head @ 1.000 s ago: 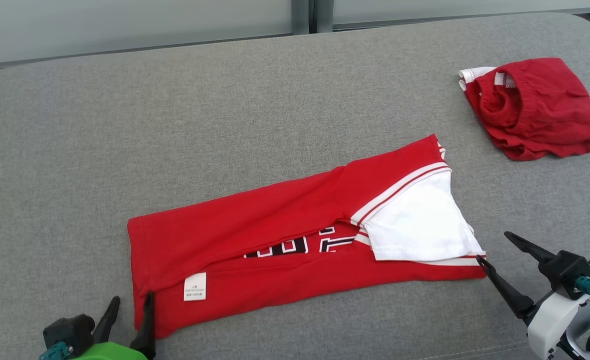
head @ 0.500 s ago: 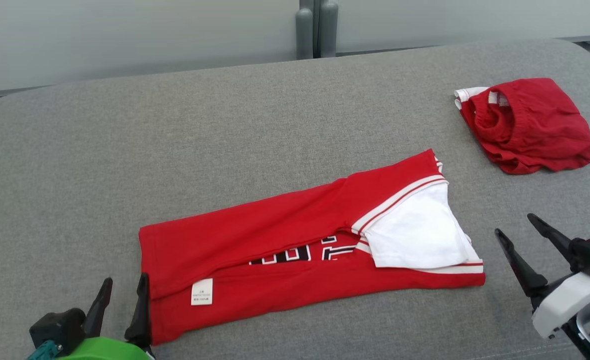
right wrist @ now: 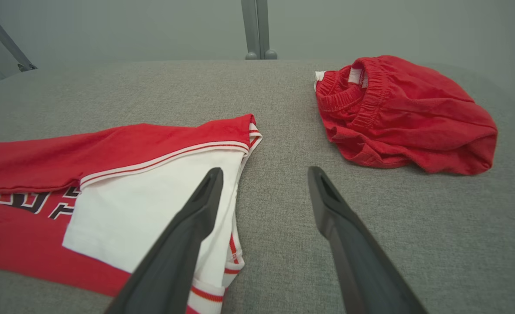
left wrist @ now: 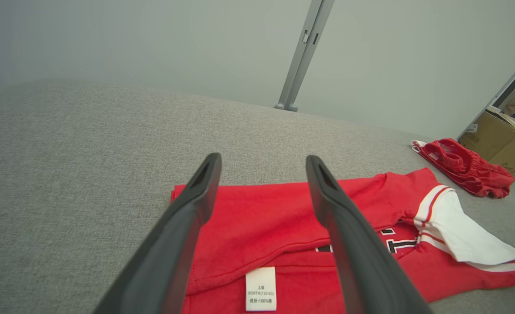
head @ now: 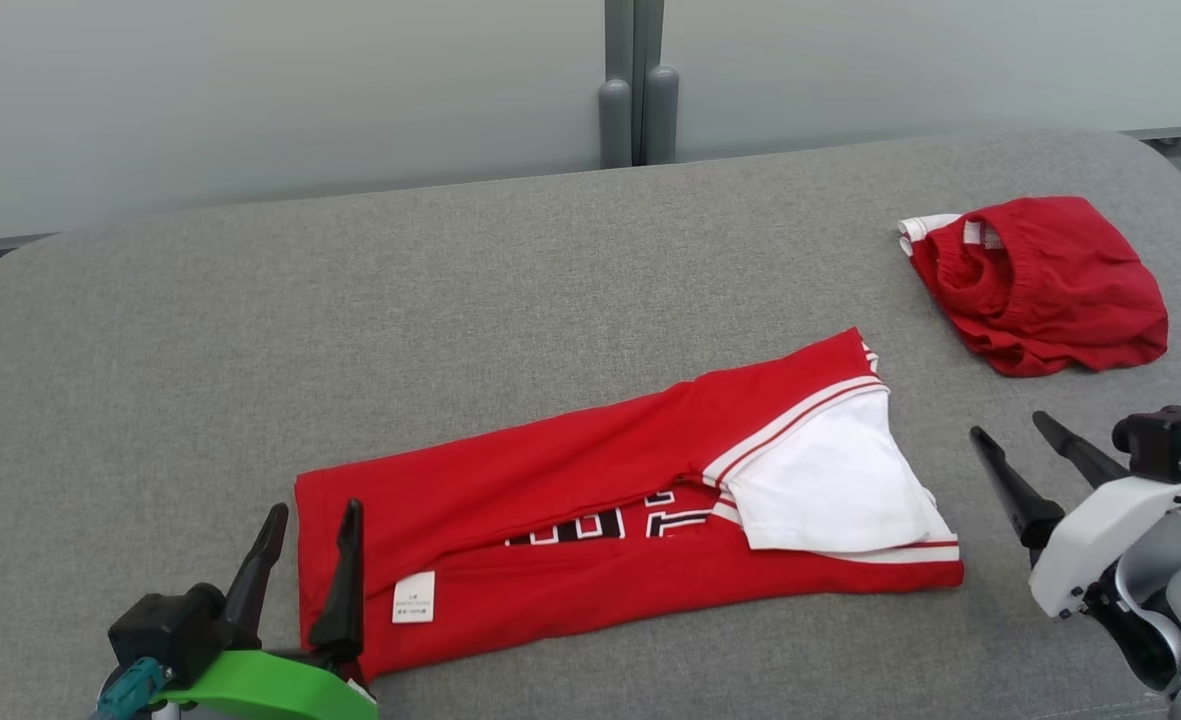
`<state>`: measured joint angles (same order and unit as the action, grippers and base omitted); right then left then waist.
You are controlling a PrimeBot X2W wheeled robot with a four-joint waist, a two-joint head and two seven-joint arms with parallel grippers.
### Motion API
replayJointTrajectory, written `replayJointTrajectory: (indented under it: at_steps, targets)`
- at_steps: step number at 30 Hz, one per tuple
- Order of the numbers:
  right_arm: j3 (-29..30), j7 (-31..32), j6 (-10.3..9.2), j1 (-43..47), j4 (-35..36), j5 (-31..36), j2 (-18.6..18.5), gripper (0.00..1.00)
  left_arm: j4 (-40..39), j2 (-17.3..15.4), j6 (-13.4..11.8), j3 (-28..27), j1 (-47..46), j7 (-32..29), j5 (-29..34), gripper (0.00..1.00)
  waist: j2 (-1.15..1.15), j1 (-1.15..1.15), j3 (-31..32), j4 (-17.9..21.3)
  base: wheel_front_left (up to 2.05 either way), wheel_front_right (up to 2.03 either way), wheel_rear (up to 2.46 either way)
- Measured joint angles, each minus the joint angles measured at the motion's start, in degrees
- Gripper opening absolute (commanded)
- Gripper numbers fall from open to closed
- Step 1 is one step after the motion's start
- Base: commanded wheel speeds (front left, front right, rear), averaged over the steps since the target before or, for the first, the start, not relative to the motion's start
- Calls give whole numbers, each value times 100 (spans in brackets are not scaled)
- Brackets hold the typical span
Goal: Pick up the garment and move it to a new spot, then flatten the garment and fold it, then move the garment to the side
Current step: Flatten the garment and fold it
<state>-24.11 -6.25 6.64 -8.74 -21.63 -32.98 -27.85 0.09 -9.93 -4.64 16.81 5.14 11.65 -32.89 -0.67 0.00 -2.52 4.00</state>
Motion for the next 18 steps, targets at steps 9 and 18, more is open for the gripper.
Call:
replayJointTrajectory:
  at_steps: [9,18]
  targets:
    - [-91,1039,42,-652,-661,-662,297,100,-242,75,-18,126,-77,-10,108,100,0,0,-111,-143,0,0,0]
    - [-92,1624,42,-1044,-1138,-1004,430,100,-366,103,-70,85,-81,-29,148,100,0,0,-300,-376,0,0,0]
